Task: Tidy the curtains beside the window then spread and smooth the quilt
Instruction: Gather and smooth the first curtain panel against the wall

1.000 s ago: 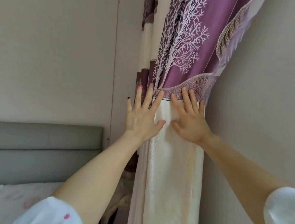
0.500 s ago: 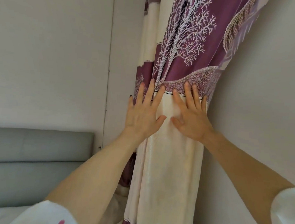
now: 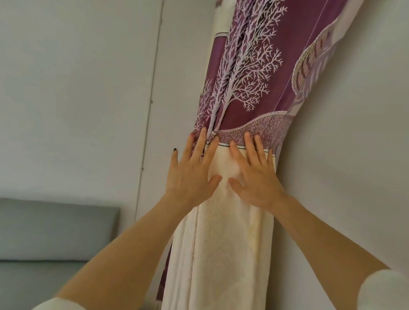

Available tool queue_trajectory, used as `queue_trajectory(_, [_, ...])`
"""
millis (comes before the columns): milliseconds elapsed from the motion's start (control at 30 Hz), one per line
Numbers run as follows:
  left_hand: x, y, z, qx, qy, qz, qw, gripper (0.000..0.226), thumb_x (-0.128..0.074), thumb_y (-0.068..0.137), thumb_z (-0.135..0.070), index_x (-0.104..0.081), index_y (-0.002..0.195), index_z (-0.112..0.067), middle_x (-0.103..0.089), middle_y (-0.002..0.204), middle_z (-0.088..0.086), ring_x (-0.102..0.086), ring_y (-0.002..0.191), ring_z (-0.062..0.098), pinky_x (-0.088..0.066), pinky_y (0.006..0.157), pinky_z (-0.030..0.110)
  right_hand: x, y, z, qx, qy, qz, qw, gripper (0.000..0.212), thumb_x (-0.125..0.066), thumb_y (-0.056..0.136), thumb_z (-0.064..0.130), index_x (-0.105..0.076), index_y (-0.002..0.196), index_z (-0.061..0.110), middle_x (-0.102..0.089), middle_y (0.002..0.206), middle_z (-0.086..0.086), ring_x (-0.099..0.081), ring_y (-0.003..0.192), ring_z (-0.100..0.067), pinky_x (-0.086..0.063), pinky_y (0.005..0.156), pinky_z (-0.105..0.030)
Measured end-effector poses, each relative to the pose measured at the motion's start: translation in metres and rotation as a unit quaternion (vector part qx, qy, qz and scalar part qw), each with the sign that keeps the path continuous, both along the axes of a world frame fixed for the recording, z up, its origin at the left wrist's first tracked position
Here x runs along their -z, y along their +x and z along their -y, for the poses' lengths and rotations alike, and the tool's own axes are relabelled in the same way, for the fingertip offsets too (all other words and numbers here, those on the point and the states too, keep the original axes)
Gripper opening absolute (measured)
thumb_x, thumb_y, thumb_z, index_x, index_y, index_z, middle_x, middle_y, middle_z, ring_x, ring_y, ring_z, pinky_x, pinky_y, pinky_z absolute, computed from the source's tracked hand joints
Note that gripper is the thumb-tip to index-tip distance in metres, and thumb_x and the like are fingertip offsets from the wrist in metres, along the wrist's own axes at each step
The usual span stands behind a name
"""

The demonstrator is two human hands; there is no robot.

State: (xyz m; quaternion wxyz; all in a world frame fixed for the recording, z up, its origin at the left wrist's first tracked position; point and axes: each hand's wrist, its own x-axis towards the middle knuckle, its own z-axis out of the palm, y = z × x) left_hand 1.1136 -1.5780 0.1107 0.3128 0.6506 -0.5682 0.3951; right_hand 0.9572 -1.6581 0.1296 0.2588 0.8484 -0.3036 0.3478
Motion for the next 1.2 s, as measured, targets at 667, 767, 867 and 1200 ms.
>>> queue_trajectory(667, [-0.008,0.155,0.256,0.008,-0.015,0.014,1.000,0.080,-0.041,0.088,-0.053,0.004,0.148,-0.025,0.007,0.158,0.004,0.006,0.145,0.028,-0.023,0.111,0.056,-0.007,0.156,0.245,0.021,-0.006,0.013,1.000,0.086,-0.049,0.085,0.044,0.010,0.145,0.031,0.025,0.153,-0.002,0.033,0.135,-0.018,0.014,0.110,-0.049])
queue_trajectory(767, [-0.010,0.180,0.292,0.011,-0.014,0.024,1.000,0.079,-0.040,0.087,-0.054,0.001,0.149,-0.024,0.004,0.159,0.005,0.003,0.145,0.028,-0.025,0.110,0.056,-0.010,0.177,0.280,0.030,-0.001,0.008,1.000,0.086,-0.049,0.084,0.044,0.010,0.146,0.030,0.022,0.155,-0.005,0.030,0.137,-0.021,0.012,0.111,-0.051])
queue_trajectory(867, [-0.009,0.199,0.328,0.019,-0.021,0.016,0.999,0.079,-0.040,0.088,-0.053,0.001,0.149,-0.024,0.005,0.159,0.004,0.003,0.145,0.028,-0.025,0.110,0.055,-0.009,0.197,0.313,0.027,-0.002,0.009,1.000,0.086,-0.049,0.084,0.044,0.011,0.145,0.031,0.028,0.151,0.001,0.033,0.134,-0.018,0.014,0.109,-0.049])
queue_trajectory(1200, [-0.004,0.242,0.437,0.012,-0.008,-0.005,1.000,0.076,-0.033,0.090,-0.052,0.008,0.148,-0.025,0.010,0.158,0.002,0.007,0.145,0.025,-0.013,0.112,0.056,-0.011,0.242,0.415,0.048,0.013,0.002,0.999,0.086,-0.048,0.083,0.046,0.011,0.145,0.033,0.023,0.155,-0.003,0.029,0.139,-0.021,0.011,0.111,-0.051])
